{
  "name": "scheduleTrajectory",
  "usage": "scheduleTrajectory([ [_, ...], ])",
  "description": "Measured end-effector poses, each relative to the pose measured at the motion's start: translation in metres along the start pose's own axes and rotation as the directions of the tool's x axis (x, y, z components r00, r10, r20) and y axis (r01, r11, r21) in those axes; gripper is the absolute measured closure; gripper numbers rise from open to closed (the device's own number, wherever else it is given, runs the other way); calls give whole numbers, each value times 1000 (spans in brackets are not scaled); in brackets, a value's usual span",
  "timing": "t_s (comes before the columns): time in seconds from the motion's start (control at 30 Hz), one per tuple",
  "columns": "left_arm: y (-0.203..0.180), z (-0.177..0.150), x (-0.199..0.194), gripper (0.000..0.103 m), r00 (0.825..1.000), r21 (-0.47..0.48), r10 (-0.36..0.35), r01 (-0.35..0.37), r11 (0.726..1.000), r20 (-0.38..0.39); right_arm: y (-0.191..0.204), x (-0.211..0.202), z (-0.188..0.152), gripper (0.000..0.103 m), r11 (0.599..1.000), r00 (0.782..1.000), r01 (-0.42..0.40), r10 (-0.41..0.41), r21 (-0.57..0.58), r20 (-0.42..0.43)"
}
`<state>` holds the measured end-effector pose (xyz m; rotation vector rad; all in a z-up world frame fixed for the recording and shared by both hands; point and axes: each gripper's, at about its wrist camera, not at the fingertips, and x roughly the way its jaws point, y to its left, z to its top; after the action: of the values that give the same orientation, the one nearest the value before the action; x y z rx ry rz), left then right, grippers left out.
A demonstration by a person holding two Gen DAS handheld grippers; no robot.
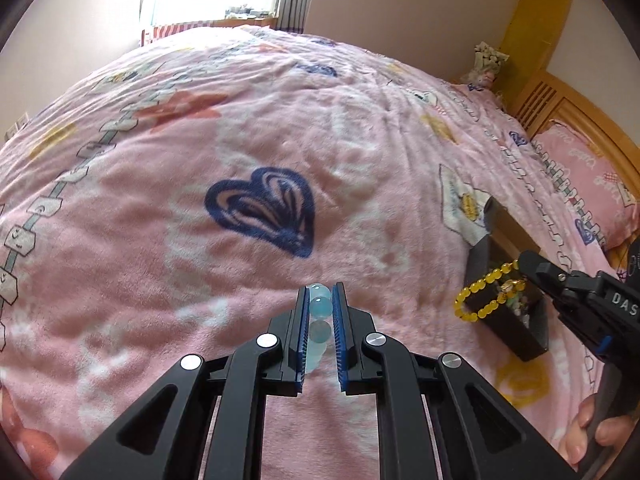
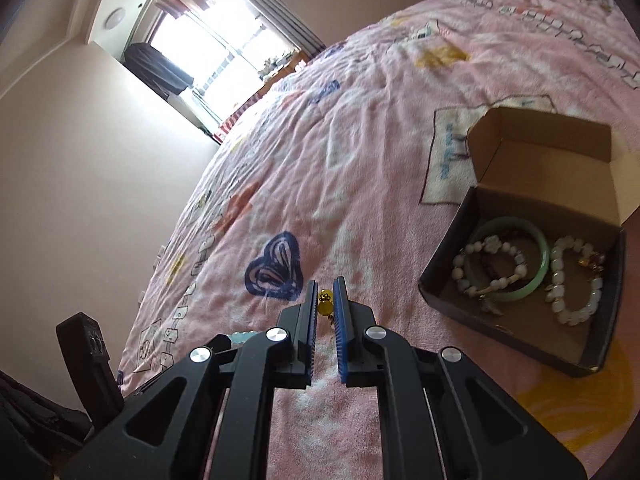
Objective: Organize jewelry
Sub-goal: 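Lift and carry the light blue and yellow bracelets with both tools over the box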
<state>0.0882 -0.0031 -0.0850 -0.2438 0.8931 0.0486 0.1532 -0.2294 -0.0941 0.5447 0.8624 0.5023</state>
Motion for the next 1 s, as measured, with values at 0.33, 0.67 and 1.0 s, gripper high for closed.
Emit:
scheduleTrajectory([
  [0.33,-42,7,-1,90,999,6,-49,49,999,-15,-2,-35,5,94,999,997,48,-46,-26,56],
  [0.67,-125,29,-24,90,991,131,-120,110,985,67,-37,-65,5,94,995,992,95,-96,18,78],
  [1.0,-170,38,-2,90,971,214,-226,206,955,74,-68,-89,18,94,985,976,158,-167,75,141],
])
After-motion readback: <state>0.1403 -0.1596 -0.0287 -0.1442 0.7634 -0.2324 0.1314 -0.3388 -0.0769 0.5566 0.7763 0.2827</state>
